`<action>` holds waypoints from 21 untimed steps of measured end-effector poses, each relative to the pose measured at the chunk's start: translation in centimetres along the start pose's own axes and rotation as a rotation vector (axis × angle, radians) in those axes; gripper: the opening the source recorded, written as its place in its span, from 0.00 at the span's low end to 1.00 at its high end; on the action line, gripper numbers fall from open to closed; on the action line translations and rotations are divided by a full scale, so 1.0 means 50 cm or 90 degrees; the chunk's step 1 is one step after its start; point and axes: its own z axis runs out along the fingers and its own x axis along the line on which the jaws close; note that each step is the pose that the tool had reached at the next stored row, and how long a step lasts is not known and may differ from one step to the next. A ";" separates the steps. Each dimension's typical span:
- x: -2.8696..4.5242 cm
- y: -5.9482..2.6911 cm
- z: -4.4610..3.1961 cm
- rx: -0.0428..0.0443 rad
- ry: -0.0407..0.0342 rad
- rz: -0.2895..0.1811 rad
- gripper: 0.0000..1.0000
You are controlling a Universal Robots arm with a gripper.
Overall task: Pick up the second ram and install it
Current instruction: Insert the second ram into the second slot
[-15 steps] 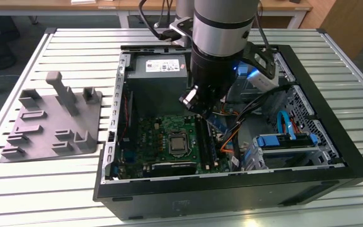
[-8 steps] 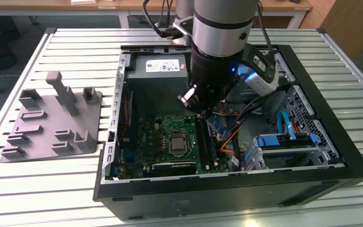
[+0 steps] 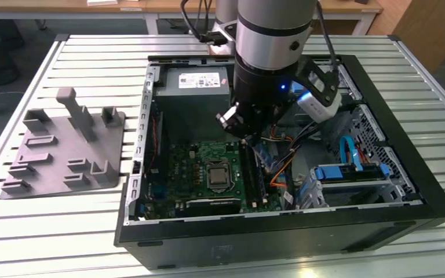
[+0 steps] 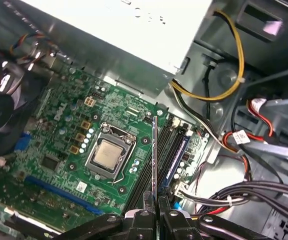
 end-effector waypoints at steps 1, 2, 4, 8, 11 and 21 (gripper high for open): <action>0.000 0.000 0.000 0.0004 0.0000 0.009 0.14; 0.000 0.000 0.000 0.0007 -0.0001 0.018 0.14; 0.000 0.000 0.001 0.0014 -0.0002 0.035 0.14; 0.000 0.000 0.001 0.0030 -0.0004 0.075 0.14; 0.000 0.000 0.002 0.0040 -0.0006 0.101 0.14; 0.000 0.000 0.005 0.0079 -0.0012 0.202 0.14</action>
